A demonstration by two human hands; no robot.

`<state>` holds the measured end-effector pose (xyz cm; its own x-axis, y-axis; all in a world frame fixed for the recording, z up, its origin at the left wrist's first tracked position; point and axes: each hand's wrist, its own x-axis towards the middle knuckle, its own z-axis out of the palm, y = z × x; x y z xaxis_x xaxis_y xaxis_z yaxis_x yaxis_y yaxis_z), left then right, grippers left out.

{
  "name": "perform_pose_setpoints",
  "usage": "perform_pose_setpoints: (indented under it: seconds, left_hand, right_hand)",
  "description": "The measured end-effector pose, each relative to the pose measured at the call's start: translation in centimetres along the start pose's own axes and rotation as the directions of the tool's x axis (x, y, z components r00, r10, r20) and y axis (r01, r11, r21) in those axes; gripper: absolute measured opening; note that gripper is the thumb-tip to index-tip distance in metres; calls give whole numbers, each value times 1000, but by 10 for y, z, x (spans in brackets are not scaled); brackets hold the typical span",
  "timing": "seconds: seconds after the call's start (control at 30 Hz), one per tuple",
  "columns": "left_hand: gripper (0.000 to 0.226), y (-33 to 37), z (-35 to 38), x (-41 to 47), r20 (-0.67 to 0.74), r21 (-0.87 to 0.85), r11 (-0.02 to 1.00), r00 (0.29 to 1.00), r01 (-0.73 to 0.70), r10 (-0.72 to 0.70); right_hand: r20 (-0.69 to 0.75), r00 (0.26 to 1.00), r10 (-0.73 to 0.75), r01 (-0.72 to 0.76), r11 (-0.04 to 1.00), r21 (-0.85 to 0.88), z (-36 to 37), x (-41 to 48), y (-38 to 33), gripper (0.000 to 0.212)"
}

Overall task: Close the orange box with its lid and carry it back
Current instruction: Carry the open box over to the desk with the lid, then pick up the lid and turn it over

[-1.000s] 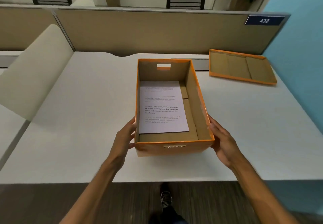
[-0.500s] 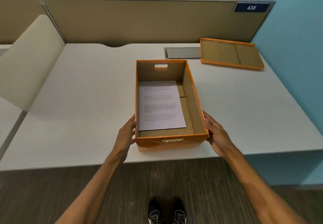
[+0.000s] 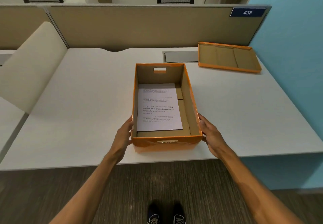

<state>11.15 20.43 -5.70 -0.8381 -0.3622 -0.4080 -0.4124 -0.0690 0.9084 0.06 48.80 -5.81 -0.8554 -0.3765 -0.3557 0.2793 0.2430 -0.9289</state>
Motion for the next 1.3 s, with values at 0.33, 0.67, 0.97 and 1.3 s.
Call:
perform_pose_setpoints:
  seconds: [0.33,0.67,0.97,1.3]
  left_hand:
    - [63,2,-9,1,-61,154,986,995,-70,80]
    - [67,46,29,-16,-10,559,736,884,-382,467]
    - [56,79,117,-18,191,572,605,807,-554,558]
    - [54,104,243,7,234,554,594,794,-583,561]
  right_hand:
    - [-40,998,-46,40,991,-131,-8,4,-1,54]
    - [-209,961,-183,101,932,-349,-43,-7,1,38]
    - [-246,939,-239,160,940,-303,-103,-13,-14,29]
    - [-247,938,-244,181,951,-252,-211,0,-31,33]
